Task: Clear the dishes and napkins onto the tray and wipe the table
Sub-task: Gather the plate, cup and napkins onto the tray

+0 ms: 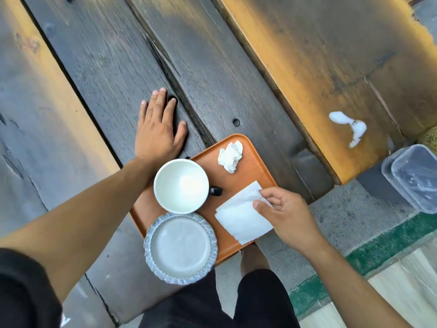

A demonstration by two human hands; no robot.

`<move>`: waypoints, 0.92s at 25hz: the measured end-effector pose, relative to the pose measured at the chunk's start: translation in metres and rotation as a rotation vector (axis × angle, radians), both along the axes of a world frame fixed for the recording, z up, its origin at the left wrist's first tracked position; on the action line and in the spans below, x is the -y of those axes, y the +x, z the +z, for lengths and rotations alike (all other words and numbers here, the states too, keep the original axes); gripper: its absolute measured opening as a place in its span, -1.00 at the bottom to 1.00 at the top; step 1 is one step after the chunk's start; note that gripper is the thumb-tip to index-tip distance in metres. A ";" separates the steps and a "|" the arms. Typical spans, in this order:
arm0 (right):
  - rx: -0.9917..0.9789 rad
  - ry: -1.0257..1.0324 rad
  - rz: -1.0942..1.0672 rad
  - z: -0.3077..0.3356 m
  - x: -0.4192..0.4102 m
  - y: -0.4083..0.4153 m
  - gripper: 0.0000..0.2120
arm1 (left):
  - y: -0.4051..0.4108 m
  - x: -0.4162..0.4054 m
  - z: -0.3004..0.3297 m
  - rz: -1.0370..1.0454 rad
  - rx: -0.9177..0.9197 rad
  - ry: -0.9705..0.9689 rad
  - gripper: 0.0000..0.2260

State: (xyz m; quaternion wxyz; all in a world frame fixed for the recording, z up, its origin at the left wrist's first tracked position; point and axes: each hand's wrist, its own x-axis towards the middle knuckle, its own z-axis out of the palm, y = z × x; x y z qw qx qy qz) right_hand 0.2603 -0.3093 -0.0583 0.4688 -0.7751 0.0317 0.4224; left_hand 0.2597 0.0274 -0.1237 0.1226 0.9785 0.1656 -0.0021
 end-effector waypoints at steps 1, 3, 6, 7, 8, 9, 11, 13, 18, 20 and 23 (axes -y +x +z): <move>0.035 -0.027 0.020 0.000 0.000 0.000 -0.81 | 0.000 0.001 0.000 0.004 0.009 0.003 -0.44; 0.096 -0.070 0.045 0.002 -0.002 0.000 -0.78 | -0.001 0.001 -0.001 0.009 0.020 0.011 -0.44; 0.149 -0.084 0.057 0.007 -0.002 0.000 -0.73 | -0.001 0.001 0.000 0.008 0.028 0.007 -0.45; 0.169 -0.096 0.072 0.008 -0.002 0.000 -0.71 | -0.001 0.001 0.000 0.011 0.033 0.006 -0.45; 0.198 -0.112 0.094 0.011 -0.001 -0.001 -0.70 | -0.001 0.001 0.000 0.013 0.038 0.005 -0.45; 0.233 -0.126 0.109 0.014 0.001 -0.001 -0.70 | -0.001 0.001 0.001 0.015 0.042 0.007 -0.46; 0.318 -0.143 0.094 0.019 0.005 -0.003 -0.74 | -0.001 0.002 0.001 0.017 0.050 0.012 -0.46; 0.401 -0.169 0.050 0.023 0.006 -0.006 -0.80 | -0.001 0.002 0.002 0.015 0.052 0.010 -0.46; 0.540 -0.300 0.103 0.020 0.003 -0.011 -0.90 | -0.002 0.002 0.002 0.022 0.039 0.004 -0.45; 0.556 -0.330 0.148 0.014 0.002 -0.015 -0.89 | -0.002 0.001 0.001 0.015 0.030 -0.003 -0.44; 0.582 -0.376 0.207 0.004 -0.002 -0.020 -0.85 | -0.007 -0.001 0.002 -0.003 0.005 -0.031 -0.43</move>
